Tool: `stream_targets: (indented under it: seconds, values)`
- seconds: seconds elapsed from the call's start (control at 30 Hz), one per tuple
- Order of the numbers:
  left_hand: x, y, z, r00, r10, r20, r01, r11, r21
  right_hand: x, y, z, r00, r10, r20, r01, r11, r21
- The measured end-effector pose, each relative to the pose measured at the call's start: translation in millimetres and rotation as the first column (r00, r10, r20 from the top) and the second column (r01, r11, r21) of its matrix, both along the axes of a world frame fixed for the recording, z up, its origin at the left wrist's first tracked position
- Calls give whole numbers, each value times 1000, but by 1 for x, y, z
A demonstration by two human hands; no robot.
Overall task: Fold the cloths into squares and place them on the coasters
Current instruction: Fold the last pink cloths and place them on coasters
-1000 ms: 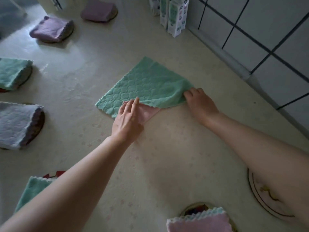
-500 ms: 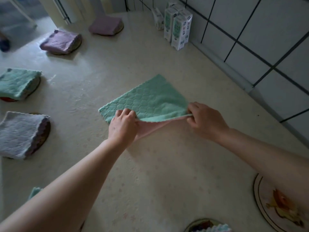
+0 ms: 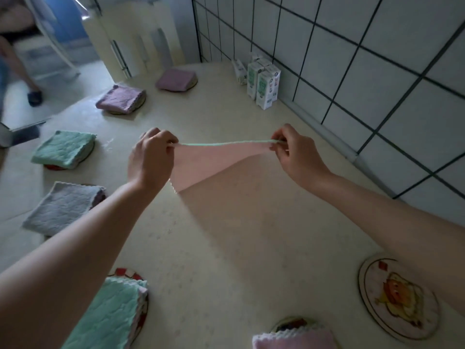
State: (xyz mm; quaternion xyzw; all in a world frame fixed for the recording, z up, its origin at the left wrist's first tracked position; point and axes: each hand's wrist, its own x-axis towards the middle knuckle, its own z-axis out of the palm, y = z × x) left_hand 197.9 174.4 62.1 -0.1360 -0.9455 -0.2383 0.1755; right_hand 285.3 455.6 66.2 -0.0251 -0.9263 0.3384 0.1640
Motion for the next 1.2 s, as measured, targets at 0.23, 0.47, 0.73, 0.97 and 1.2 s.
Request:
stream_targets:
  seconds: [0.23, 0.47, 0.73, 0.97, 1.2]
  values:
    - [88, -45, 0, 969, -246, 7, 246, 969, 39, 82, -11, 1, 991, 130, -44, -124, 985, 119]
    - [204, -81, -58, 904, -392, 169, 387, 920, 63, 189, -28, -54, 981, 115, 160, -128, 989, 76]
    - [290, -107, -87, 860, -341, 379, 304, 940, 156, 281, -41, -82, 944, 7, 330, -33, 997, 73]
    - [300, -111, -84, 790, -188, 583, 20, 959, 281, 285, -41, -66, 905, -27, 424, 114, 977, -180]
    - [250, -93, -81, 699, -165, 696, -306, 810, 500, 228, -36, -81, 911, -93, 402, 275, 863, -424]
